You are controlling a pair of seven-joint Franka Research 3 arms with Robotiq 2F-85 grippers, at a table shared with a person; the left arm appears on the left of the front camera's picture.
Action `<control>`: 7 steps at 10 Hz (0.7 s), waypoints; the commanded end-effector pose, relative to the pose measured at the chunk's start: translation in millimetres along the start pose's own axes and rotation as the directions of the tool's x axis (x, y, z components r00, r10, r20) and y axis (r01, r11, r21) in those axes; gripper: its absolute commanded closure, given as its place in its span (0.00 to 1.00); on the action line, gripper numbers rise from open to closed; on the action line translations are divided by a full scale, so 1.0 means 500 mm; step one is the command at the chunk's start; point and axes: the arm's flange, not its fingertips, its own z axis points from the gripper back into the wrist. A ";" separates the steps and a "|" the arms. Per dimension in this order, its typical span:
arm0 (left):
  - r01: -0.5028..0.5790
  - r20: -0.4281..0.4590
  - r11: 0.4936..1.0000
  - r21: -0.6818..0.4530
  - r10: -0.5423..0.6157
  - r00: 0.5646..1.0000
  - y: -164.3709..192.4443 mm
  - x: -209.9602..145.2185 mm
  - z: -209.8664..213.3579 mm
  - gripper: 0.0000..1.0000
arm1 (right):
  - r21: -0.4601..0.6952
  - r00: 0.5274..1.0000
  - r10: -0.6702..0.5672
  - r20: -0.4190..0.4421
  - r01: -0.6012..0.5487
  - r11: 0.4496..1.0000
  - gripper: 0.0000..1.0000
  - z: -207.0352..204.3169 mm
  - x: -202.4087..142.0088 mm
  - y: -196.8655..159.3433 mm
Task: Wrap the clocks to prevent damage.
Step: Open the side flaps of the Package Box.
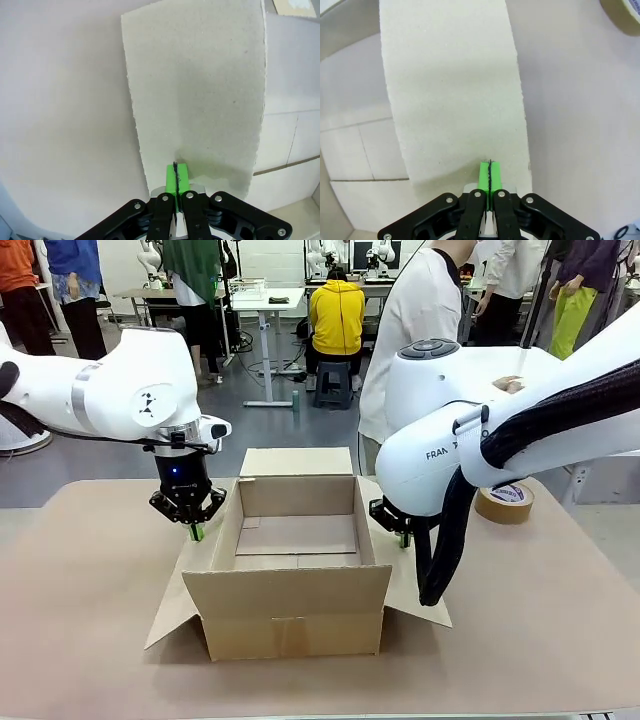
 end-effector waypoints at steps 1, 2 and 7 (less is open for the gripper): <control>0.009 0.023 0.999 -0.041 -0.009 1.000 0.002 -0.008 0.002 1.00 | 0.034 1.000 -0.018 0.006 0.018 0.999 0.99 -0.010 -0.002 -0.003; 0.005 0.025 0.999 -0.054 -0.004 1.000 0.004 -0.009 0.006 1.00 | 0.055 1.000 -0.002 -0.010 0.003 0.998 0.99 -0.008 -0.002 -0.002; -0.008 0.009 1.000 -0.020 0.009 1.000 0.000 0.003 0.005 1.00 | 0.005 1.000 -0.004 0.004 0.004 1.000 0.99 0.001 0.003 -0.001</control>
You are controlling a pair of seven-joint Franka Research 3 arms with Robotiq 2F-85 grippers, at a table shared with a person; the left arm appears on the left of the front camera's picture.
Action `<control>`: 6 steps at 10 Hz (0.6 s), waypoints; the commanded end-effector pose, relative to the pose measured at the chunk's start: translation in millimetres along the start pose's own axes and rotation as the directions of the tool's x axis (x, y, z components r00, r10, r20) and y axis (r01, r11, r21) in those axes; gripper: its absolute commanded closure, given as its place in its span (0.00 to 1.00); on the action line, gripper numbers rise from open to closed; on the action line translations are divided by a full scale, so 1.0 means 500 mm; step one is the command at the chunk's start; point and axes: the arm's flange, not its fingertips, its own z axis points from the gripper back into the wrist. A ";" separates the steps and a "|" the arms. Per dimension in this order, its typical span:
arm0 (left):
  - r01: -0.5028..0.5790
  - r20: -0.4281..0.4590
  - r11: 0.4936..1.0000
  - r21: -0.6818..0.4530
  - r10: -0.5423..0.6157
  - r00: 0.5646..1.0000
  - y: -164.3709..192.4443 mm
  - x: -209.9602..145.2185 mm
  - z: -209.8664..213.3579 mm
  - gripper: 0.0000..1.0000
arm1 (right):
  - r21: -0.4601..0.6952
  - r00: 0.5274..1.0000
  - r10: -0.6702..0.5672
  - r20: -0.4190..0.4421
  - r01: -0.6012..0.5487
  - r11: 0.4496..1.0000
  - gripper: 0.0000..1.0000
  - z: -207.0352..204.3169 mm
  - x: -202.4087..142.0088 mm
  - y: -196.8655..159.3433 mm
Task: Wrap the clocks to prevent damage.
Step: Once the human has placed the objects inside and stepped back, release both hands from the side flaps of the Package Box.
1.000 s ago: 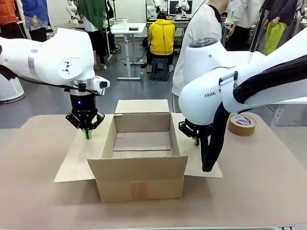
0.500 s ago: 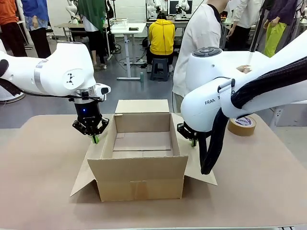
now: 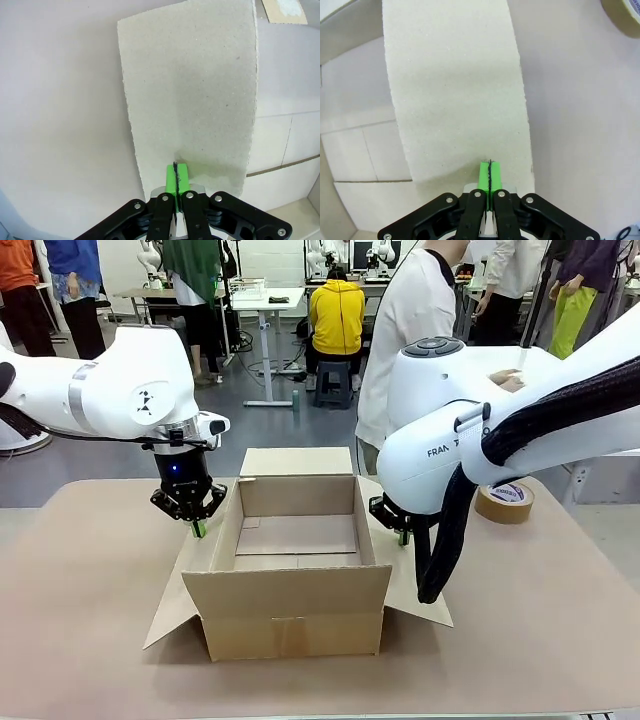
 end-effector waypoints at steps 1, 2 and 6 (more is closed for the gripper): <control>-0.003 -0.004 1.000 0.001 0.003 1.000 -0.001 0.001 -0.004 1.00 | -0.008 1.000 0.002 0.001 -0.002 1.000 0.99 -0.002 -0.001 0.001; -0.003 -0.004 1.000 0.001 0.003 1.000 -0.001 0.001 -0.004 1.00 | -0.008 1.000 0.002 0.001 -0.002 1.000 0.99 -0.002 -0.001 0.001; -0.003 -0.004 1.000 0.001 0.003 1.000 -0.001 0.001 -0.004 1.00 | -0.008 1.000 0.002 0.001 -0.002 1.000 0.99 -0.002 -0.001 0.001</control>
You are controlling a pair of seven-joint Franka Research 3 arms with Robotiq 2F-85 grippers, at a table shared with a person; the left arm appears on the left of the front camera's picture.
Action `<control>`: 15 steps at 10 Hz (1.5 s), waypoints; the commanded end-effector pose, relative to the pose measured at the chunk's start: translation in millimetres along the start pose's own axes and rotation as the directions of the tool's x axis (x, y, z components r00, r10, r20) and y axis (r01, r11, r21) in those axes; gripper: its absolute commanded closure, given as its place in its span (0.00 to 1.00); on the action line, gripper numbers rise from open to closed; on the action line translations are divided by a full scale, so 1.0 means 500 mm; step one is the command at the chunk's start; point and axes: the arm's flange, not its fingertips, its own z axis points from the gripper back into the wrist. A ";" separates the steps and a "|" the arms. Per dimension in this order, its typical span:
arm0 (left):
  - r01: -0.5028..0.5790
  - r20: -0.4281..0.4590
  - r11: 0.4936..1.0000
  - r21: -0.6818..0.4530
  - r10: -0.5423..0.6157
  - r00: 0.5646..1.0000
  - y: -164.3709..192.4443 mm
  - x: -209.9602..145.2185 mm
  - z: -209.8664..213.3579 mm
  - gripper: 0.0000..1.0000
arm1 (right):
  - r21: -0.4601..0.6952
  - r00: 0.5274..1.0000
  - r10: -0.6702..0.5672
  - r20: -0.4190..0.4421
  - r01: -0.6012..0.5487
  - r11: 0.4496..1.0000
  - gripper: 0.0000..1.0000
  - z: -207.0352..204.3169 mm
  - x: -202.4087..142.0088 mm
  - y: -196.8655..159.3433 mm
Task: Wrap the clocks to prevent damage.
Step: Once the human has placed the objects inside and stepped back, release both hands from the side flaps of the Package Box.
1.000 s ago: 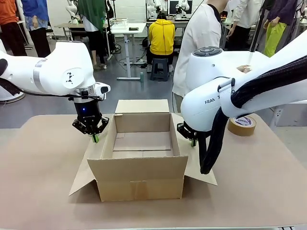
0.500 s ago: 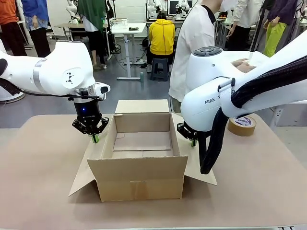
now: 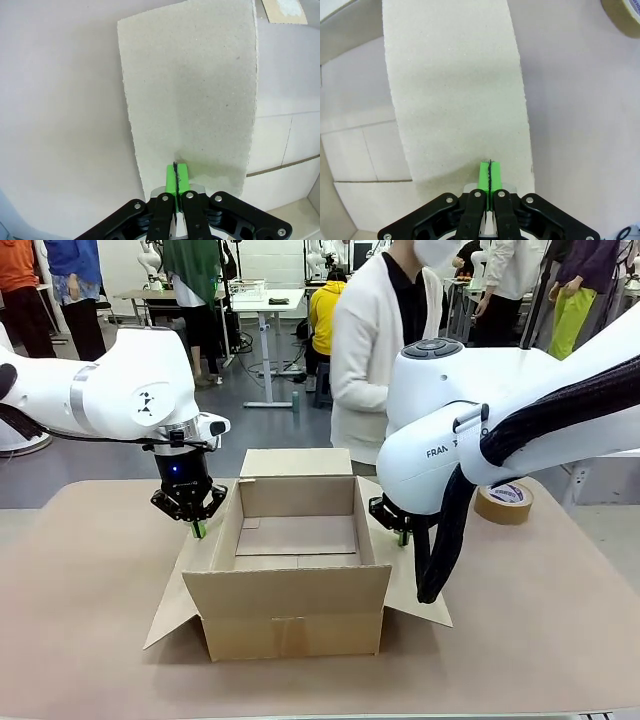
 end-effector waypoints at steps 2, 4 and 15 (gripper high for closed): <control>-0.003 -0.004 1.000 0.001 0.003 1.000 -0.001 0.001 -0.004 1.00 | -0.008 1.000 0.002 0.001 -0.002 1.000 0.99 -0.002 -0.001 0.001; -0.003 -0.004 1.000 0.001 0.003 1.000 -0.001 0.001 -0.004 1.00 | -0.008 1.000 0.002 0.001 -0.002 1.000 0.99 -0.002 -0.001 0.001; -0.003 -0.004 1.000 0.001 0.003 1.000 -0.001 0.001 -0.004 1.00 | -0.008 1.000 0.002 0.001 -0.002 1.000 0.99 -0.002 -0.001 0.001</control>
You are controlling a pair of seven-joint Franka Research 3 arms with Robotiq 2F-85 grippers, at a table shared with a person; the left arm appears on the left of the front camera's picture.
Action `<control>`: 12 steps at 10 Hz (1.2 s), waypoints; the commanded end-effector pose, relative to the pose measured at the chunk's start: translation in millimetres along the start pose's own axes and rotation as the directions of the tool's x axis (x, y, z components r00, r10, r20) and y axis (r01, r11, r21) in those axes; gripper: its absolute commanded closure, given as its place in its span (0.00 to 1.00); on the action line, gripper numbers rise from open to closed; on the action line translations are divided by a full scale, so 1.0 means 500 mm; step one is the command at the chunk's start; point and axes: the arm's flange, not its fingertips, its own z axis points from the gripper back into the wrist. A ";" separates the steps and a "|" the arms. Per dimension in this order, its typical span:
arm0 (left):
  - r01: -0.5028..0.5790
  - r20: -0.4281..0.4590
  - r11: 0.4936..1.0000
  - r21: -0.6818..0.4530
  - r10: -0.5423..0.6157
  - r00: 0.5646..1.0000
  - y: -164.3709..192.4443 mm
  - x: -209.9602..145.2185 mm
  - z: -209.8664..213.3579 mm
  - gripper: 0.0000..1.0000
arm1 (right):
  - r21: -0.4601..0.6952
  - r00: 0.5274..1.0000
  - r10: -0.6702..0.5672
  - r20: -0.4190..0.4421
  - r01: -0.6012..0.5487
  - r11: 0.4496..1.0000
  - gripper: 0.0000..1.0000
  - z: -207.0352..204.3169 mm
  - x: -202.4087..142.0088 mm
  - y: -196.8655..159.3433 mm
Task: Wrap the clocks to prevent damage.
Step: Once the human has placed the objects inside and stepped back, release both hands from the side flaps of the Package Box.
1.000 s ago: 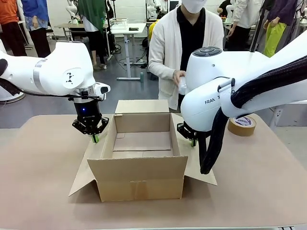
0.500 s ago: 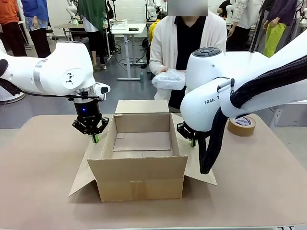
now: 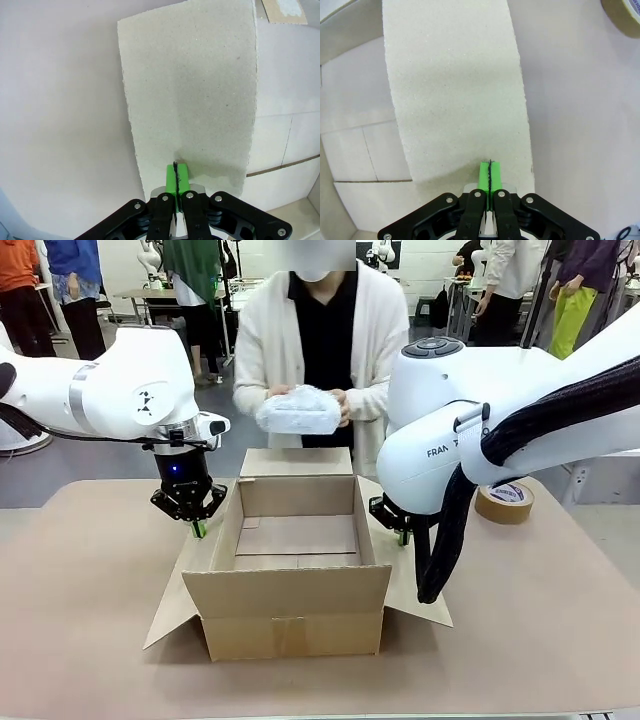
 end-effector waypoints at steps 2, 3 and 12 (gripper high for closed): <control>-0.003 -0.004 1.000 0.001 0.003 1.000 -0.001 0.001 -0.004 1.00 | -0.008 1.000 0.002 0.001 -0.002 1.000 0.99 -0.002 -0.001 0.001; -0.003 -0.004 1.000 0.001 0.003 1.000 -0.001 0.001 -0.004 1.00 | -0.008 1.000 0.002 0.001 -0.002 1.000 0.99 -0.002 -0.001 0.001; -0.003 -0.004 1.000 0.001 0.003 1.000 -0.001 0.001 -0.004 1.00 | -0.008 1.000 0.002 0.001 -0.002 1.000 0.99 -0.002 -0.001 0.001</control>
